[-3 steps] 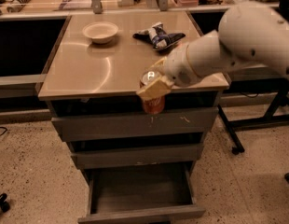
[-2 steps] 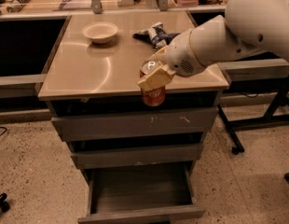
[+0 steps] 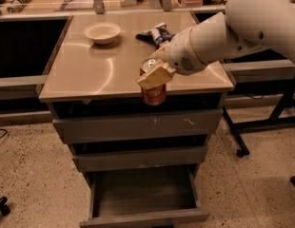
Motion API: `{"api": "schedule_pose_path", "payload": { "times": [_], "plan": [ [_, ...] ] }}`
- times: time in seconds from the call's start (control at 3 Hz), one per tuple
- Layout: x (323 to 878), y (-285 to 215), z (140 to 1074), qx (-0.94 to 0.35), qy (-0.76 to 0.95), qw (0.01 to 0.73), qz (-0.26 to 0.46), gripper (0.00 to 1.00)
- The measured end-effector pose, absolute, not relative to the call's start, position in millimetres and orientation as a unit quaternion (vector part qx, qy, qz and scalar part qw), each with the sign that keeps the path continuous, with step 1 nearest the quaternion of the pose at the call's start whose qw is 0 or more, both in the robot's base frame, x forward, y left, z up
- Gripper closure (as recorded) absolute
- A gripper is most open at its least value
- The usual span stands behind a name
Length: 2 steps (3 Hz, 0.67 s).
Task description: Pick coke can from bottom drawer and place on counter
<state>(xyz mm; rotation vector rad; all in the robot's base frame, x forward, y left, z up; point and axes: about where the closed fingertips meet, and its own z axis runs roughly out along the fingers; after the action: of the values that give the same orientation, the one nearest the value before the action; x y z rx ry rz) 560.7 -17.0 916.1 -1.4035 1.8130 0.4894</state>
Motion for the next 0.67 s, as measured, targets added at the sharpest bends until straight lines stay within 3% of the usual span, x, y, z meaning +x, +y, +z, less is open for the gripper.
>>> {"api": "schedule_pose_path", "payload": {
  "times": [0.67],
  "plan": [
    [627.0,7.9,927.5,-0.539,0.703,0.418,0.203,1.00]
  ]
}}
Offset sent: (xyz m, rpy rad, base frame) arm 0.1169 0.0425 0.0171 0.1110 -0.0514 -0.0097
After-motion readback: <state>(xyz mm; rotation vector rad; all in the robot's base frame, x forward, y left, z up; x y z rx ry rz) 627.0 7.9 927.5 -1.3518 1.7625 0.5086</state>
